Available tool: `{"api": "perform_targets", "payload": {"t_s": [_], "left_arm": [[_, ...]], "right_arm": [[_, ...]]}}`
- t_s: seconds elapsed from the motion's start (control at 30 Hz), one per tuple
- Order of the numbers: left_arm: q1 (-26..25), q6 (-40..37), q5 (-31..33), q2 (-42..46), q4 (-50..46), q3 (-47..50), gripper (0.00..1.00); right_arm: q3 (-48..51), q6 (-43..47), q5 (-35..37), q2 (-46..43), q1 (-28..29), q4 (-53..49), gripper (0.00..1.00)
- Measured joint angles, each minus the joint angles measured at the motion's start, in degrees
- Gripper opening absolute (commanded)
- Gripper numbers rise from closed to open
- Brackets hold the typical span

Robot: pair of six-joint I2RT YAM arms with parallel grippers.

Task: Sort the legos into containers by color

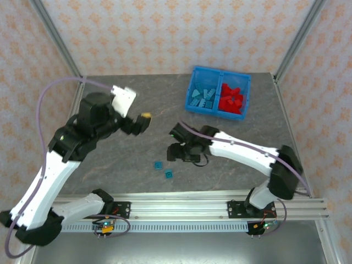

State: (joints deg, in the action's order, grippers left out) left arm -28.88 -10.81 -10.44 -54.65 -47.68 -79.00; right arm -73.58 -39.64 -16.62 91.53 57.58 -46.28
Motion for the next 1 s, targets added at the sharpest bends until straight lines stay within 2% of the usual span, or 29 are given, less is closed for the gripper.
{"api": "perform_targets", "payload": {"t_s": [0.23, 0.47, 0.6, 0.77, 1.0], "left_arm": [[0.0, -16.0, -10.9, 19.6, -11.7, 7.8, 0.93], [0.0, -30.1, -14.9, 20.7, -24.7, 8.3, 0.98], [0.0, -37.6, -16.1, 20.8, -29.0, 10.6, 1.0], [0.0, -44.9, -16.9, 20.8, -32.6, 14.6, 1.0], [0.0, -48.3, -18.1, 20.9, -32.7, 15.9, 1.0]], "right_arm": [[-10.1, 3.1, -2.3, 15.5, 5.6, 1.6, 0.76], [-14.9, 3.8, -1.7, 23.8, 5.7, 2.8, 0.75], [-16.5, 4.0, -0.1, 26.2, 5.7, 2.6, 0.67], [-17.9, 3.7, 2.1, 28.7, 5.7, 2.6, 0.52], [-19.2, 3.4, 5.0, 29.9, 5.7, 1.8, 0.32]]}}
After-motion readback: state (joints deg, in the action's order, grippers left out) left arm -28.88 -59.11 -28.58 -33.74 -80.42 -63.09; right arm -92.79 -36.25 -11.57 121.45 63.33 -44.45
